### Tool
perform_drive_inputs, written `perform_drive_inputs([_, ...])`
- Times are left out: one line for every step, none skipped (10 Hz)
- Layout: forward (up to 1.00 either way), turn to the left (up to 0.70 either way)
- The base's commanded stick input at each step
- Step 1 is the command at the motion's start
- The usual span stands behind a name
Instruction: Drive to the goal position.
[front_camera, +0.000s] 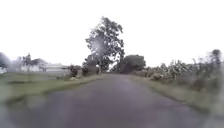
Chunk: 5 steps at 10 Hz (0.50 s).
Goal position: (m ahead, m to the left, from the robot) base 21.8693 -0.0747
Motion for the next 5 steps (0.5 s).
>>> perform_drive_inputs([0.85,-0.3])
perform_drive_inputs([0.85,-0.34])
perform_drive_inputs([0.85,-0.3])
perform_drive_inputs([0.85,-0.06])
perform_drive_inputs([0.85,0.0])
